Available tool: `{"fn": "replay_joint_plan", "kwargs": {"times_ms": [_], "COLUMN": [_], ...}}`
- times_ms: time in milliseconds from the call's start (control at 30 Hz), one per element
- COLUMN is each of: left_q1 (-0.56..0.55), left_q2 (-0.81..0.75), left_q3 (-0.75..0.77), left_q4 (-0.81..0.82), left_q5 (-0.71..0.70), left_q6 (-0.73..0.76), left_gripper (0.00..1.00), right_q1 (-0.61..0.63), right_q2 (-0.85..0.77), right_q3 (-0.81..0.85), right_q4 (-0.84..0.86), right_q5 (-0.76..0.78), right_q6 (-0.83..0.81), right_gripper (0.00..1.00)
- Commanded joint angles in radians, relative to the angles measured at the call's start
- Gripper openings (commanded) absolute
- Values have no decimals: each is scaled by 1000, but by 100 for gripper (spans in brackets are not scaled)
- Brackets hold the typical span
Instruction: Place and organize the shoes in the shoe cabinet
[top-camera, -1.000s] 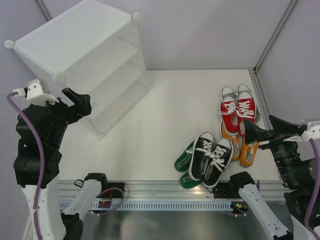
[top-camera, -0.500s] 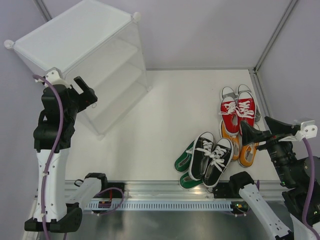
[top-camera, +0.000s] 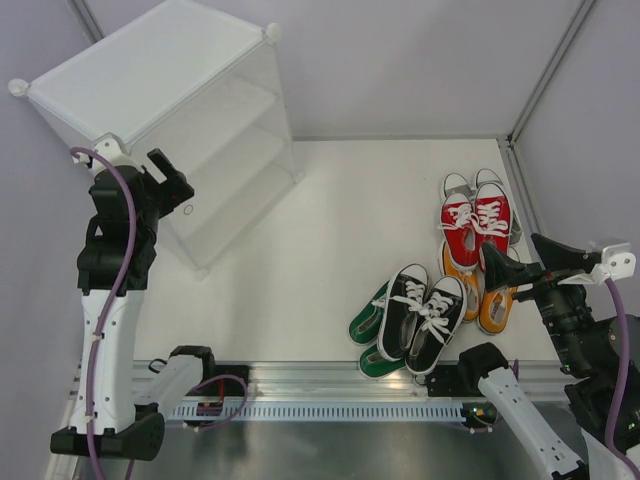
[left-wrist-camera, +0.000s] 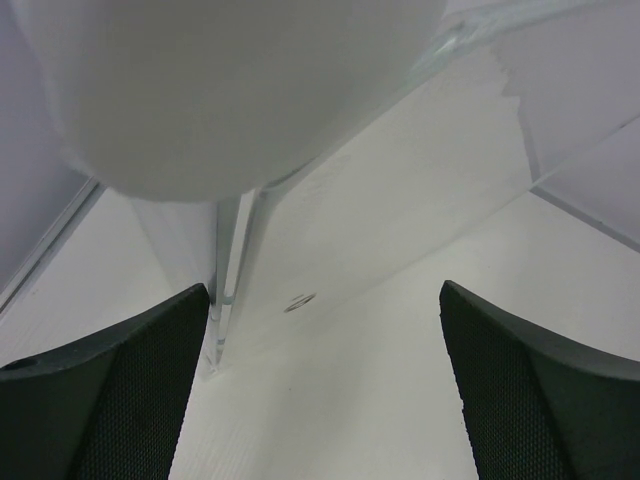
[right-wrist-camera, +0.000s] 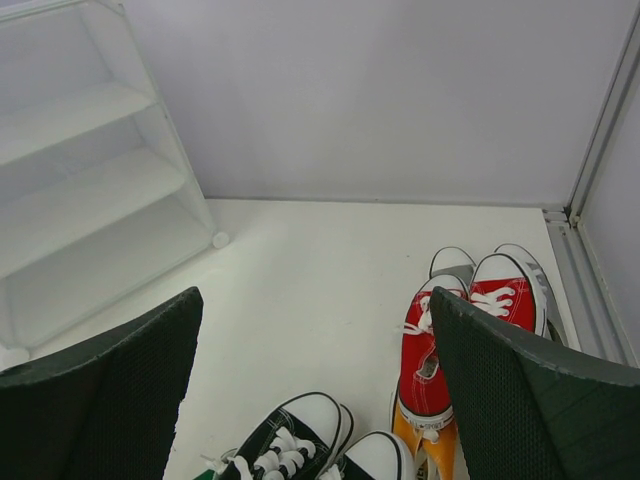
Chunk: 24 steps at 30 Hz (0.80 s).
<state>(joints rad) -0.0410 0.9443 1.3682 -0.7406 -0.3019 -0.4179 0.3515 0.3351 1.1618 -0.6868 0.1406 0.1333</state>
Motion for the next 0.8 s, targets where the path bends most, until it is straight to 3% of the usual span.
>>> {"fn": "replay_joint_plan", "kwargs": {"times_ms": [0, 333, 767], "left_q1": [-2, -7, -8], "left_q2": [2, -50, -101], "left_q3": [-14, -43, -86], "left_q4": [98, 115, 113], "left_q5": [6, 121, 106], "left_q6": [14, 8, 11], "left_gripper": [97, 89, 88], "right_q1": [6, 6, 6], "right_q2": [-18, -22, -28], "right_q3": [-7, -8, -10], "right_q4": [36, 36, 36], "right_q5": [22, 25, 25], "right_q6": [-14, -12, -12], "right_gripper": [98, 98, 98]}}
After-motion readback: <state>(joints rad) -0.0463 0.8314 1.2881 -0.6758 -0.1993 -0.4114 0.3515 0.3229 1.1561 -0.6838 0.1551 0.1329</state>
